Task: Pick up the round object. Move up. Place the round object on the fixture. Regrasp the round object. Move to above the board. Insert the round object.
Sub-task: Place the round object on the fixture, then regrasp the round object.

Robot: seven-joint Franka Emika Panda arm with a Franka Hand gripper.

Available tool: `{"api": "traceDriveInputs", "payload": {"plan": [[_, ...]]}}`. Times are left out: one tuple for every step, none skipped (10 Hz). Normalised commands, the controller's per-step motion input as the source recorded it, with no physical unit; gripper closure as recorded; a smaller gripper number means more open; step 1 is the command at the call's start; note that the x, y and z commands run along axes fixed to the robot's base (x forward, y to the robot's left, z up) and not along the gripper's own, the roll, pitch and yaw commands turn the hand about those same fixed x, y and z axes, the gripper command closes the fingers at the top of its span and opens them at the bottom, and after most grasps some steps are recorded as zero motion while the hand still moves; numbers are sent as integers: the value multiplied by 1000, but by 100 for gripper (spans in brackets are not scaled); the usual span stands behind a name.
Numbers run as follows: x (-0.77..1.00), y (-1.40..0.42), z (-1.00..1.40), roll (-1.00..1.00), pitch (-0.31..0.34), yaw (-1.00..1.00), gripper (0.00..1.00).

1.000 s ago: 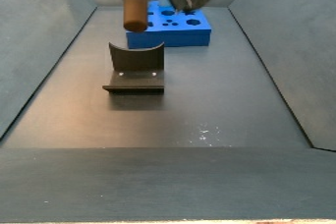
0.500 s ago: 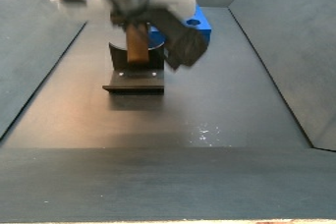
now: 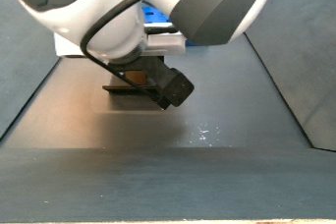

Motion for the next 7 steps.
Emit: {"api": "traceDriveInputs", "payload": {"plan": [[71,101,-246,-216,-88,-170,100],[67,100,-245,-207,-93,-130,100],[67,99,-246,-207,-93,-103,100],[0,0,0,0,0,0,0],[0,0,1000,136,-53,8,0],[-6,2,1000,138,-47,14,0],[-31,0,1000,131,-10,32,0]]}}
